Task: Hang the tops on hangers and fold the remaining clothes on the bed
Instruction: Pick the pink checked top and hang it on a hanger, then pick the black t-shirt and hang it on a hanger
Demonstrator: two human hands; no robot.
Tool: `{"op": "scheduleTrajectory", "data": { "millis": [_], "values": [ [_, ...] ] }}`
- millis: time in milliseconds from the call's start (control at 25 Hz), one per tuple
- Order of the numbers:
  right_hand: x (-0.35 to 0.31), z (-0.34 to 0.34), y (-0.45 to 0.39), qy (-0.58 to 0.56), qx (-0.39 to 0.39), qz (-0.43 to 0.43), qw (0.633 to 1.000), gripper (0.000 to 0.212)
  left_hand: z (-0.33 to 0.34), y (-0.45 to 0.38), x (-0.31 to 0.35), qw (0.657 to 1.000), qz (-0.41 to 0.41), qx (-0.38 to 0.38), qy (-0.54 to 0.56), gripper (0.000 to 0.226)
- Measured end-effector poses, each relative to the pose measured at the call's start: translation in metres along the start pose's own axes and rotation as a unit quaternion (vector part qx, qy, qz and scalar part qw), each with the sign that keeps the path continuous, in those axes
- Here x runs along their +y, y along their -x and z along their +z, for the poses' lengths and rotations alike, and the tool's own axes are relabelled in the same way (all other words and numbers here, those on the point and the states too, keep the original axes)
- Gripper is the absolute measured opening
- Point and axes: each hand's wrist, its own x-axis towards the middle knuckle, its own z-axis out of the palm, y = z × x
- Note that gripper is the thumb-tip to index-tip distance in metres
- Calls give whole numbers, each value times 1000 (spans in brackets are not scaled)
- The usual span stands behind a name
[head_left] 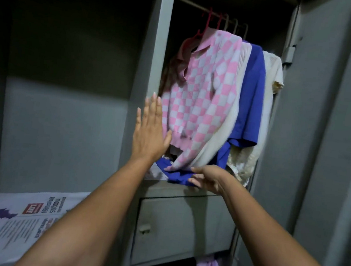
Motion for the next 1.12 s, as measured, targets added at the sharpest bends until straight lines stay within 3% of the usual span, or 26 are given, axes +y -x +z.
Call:
{"op": "scheduleTrajectory", "data": {
  "millis": [120,200,400,520,720,920,1120],
  "values": [
    [21,-41,71,87,60,17,994,24,-14,46,31,988,25,-49,144,80],
    [42,-64,122,130,96,12,987,35,-22,81,59,955,-21,-106,278,71],
    [102,-110,263,162,162,21,973,62,-84,168,158,768,-208,-233,560,55],
    [126,-143,350,147,217,30,964,57,-133,210,223,699,-212,-308,609,53],
    [147,-207,494,83,325,35,942,17,-209,254,336,617,-123,-407,662,55],
    [167,-282,622,79,462,67,881,50,-258,300,439,521,-35,-537,662,66],
    [182,-345,674,43,516,46,854,62,-255,316,509,504,-18,-553,663,67]
  ]
}}
